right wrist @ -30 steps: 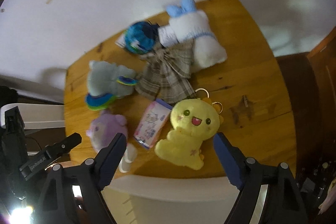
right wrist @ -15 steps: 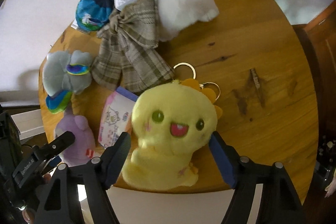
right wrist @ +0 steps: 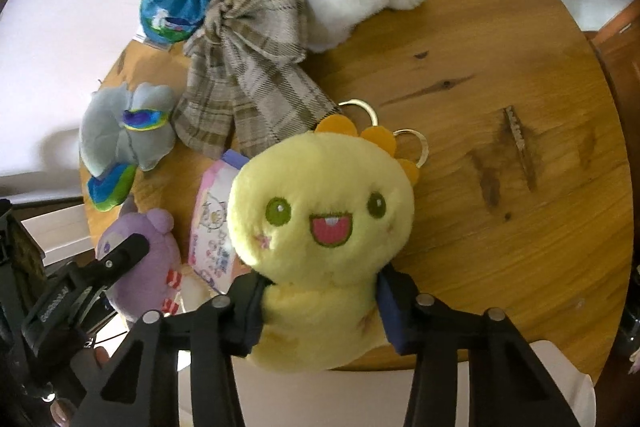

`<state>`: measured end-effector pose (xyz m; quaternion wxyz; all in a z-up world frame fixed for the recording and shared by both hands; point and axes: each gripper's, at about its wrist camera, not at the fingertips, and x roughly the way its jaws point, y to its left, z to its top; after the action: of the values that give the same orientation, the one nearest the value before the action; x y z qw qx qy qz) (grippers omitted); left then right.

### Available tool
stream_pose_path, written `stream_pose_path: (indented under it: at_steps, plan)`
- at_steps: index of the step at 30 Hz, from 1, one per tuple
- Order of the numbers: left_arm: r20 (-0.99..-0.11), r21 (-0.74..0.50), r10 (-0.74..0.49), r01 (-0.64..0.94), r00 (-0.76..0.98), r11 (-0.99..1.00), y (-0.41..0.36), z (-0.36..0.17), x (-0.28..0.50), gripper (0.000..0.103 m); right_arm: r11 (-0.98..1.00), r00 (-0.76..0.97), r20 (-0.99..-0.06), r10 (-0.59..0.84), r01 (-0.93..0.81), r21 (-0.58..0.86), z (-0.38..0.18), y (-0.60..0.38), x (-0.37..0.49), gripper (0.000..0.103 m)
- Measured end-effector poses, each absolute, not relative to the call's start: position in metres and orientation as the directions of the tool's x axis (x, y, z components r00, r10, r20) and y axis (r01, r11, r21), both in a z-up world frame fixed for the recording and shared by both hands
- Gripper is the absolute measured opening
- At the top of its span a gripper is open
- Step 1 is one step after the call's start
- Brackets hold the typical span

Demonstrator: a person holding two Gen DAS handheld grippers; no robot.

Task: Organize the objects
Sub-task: 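Carry the purple plush with the left tool while the right tool carries the yellow chick into the tray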

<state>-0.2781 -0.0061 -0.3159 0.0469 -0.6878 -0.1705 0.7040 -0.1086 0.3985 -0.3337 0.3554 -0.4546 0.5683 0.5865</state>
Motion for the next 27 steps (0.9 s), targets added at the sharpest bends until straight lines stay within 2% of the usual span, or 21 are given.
stream_pose_path:
  at_steps: [3,8,16,22,27]
  plan:
    - [-0.955,-0.295,0.285,0.158,-0.081,-0.942,-0.006,-0.306,-0.276,0.071,-0.099,-0.370,-0.926,-0.069,-0.921,0.375,-0.321,0.394,-0.105,0.047]
    - [-0.947,-0.290,0.270,0.103,-0.174,-0.951,-0.004,-0.265,-0.266,0.070,-0.126,-0.422,-0.907,0.012,-0.900,0.417,-0.285,0.383,-0.096,0.047]
    - [-0.914,-0.191,0.197,-0.054,-0.356,-0.980,-0.011,-0.191,-0.223,0.070,-0.221,-0.531,-0.837,0.130,-0.839,0.497,-0.198,0.348,-0.075,0.047]
    - [-0.906,-0.108,0.159,-0.150,-0.392,-0.983,0.001,-0.142,-0.165,0.071,-0.345,-0.576,-0.802,0.157,-0.793,0.502,-0.131,0.313,-0.064,0.047]
    - [-0.920,-0.098,0.167,-0.205,-0.354,-0.974,0.017,-0.124,-0.117,0.071,-0.450,-0.574,-0.802,0.163,-0.767,0.458,-0.101,0.267,-0.057,0.047]
